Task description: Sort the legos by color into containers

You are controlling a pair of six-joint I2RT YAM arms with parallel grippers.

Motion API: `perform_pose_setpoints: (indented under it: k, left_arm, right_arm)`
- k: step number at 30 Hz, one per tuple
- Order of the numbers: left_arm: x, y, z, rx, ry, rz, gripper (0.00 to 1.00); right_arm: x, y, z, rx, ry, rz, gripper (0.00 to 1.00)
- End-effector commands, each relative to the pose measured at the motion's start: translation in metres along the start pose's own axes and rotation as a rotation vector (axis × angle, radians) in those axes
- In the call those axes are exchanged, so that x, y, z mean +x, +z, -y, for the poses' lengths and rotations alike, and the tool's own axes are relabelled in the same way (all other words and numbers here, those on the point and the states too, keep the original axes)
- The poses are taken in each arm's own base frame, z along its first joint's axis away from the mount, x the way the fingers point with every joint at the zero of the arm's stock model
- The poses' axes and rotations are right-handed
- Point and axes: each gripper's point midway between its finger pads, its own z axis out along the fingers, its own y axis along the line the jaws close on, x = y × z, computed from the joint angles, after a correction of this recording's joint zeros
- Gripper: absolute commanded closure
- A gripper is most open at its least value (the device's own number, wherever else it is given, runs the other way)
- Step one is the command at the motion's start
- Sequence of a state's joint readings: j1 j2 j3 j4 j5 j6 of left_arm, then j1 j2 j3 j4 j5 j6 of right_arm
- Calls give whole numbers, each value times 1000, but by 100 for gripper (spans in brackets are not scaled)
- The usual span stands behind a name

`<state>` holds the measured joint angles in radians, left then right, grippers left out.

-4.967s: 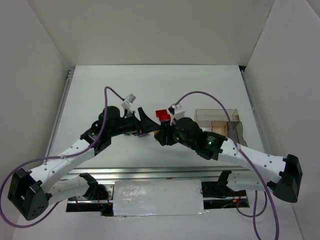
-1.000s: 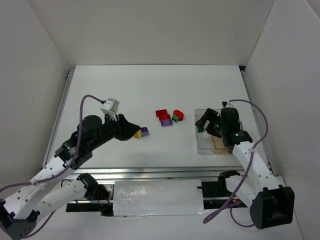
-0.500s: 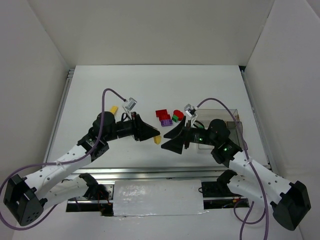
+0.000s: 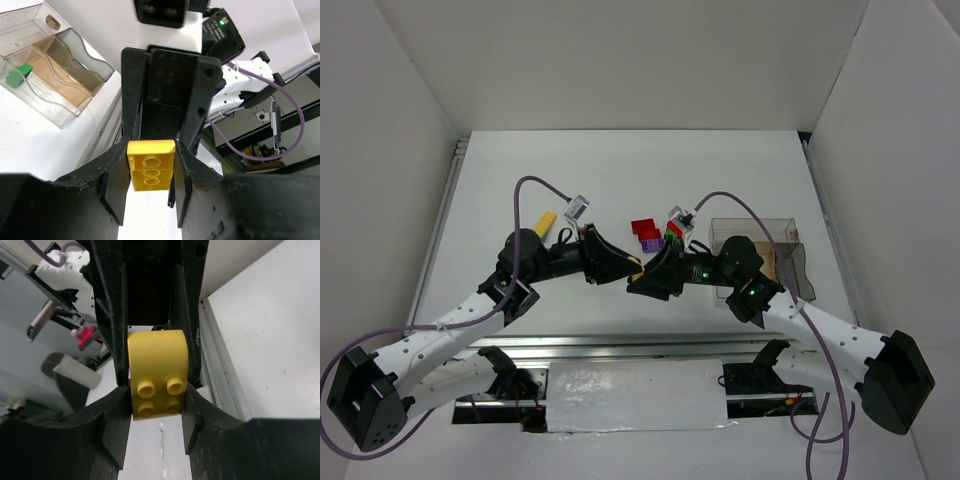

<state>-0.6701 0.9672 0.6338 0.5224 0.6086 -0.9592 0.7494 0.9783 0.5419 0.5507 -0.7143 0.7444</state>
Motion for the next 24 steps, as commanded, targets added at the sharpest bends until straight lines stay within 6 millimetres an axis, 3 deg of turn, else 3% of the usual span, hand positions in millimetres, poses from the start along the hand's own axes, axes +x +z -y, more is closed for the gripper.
perform_pose_setpoints:
  k: [1, 2, 3, 4, 5, 6, 8, 9, 10, 12, 13, 15, 17, 18, 24]
  left_arm:
    - [-7, -1, 15, 39, 44, 15, 75]
    - [-9, -3, 14, 22, 51, 24, 62]
    - [-10, -5, -1, -70, 37, 41, 7]
    - [-19, -7, -5, -133, 37, 69, 1]
    - [-25, -11, -15, -216, 35, 88, 0]
    - [-24, -26, -48, -421, 15, 106, 0]
    - [-42, -47, -62, -613, 14, 168, 0]
    - [-44, -58, -70, -696, 6, 178, 0]
    - [-50, -83, -86, -862, 8, 221, 0]
    - [-57, -114, -94, -1014, 15, 278, 1]
    - [-58, -121, -93, -1038, 23, 292, 1]
    - [-62, -133, -85, -1045, 48, 324, 0]
    - [-66, -143, -77, -1043, 71, 351, 1]
    - [-65, -147, -76, -1045, 76, 358, 0]
    - [-64, -158, -74, -1060, 103, 365, 0]
  right_arm:
    - [-24, 4, -18, -56, -95, 71, 100]
    - [-22, 3, -13, -34, -85, 62, 100]
    - [-24, 4, -7, -3, -98, 72, 100]
    - [-25, 3, -2, 32, -96, 77, 100]
    - [-18, 1, 14, 110, -60, 50, 100]
    - [-27, -1, 32, 209, -62, 92, 100]
    - [-22, -18, 76, 419, 17, 80, 100]
    - [-33, -29, 98, 545, 48, 134, 100]
    - [-22, -43, 120, 647, 112, 109, 100]
    - [-29, -80, 158, 797, 208, 180, 100]
    - [-21, -100, 172, 882, 264, 182, 100]
    - [-28, -155, 203, 1116, 343, 315, 100]
    - [-12, -190, 215, 1257, 442, 379, 100]
    - [-16, -208, 215, 1292, 462, 449, 100]
    - [-3, -277, 219, 1469, 570, 695, 100]
